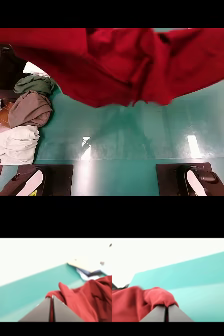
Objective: Fold the shirts.
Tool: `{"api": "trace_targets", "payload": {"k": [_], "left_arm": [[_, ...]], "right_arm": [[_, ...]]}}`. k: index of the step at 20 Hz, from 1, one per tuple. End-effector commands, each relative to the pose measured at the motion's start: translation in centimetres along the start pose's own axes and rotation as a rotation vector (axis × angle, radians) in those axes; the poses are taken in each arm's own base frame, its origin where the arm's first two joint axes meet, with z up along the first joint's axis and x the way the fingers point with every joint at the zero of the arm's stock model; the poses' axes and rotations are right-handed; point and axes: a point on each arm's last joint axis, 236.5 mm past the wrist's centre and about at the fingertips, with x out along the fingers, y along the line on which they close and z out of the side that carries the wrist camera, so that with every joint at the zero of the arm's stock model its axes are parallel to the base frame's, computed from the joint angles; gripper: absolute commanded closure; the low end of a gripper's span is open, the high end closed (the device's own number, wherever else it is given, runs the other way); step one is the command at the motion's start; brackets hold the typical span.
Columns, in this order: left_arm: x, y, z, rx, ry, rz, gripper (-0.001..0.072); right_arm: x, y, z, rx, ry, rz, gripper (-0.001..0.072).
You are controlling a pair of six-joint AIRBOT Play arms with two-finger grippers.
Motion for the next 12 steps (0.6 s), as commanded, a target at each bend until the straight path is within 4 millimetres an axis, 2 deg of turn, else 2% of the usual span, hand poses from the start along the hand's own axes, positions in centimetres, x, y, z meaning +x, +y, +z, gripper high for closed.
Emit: {"api": "trace_targets", "payload": {"k": [1, 3, 5, 6, 8, 10, 12], "left_arm": [[-3.3, -4.4, 4.0, 0.058, -0.102, -0.011, 0.0684], [-3.3, -4.8, 3.4, 0.053, -0.077, -0.025, 0.0684], [-2.4, -3.3, 1.6, 0.003, -0.026, -0.01, 0.0684], [-1.6, -2.2, 0.0, -0.035, 0.014, -0.008, 0.0684], [0.4, 0.4, -5.0, -0.15, 0.129, -0.01, 0.0684], [2.4, 3.0, -11.9, -0.307, 0.268, -0.014, 0.0684], [3.5, 4.8, -19.6, -0.471, 0.405, -0.013, 0.0683]], "right_arm": [[-3.8, 0.7, 2.4, -0.081, -0.005, -0.077, 0.0699], [-4.0, -0.1, 1.8, -0.088, 0.082, -0.123, 0.0699], [-3.4, -1.8, -0.1, -0.067, 0.227, -0.166, 0.0699], [-2.9, -2.7, -1.6, -0.047, 0.317, -0.176, 0.0699], [-1.1, -4.9, -4.9, 0.009, 0.508, -0.18, 0.0698], [1.7, -6.6, -8.6, 0.07, 0.661, -0.154, 0.0698], [5.4, -8.1, -12.6, 0.083, 0.775, -0.107, 0.0697]]}}
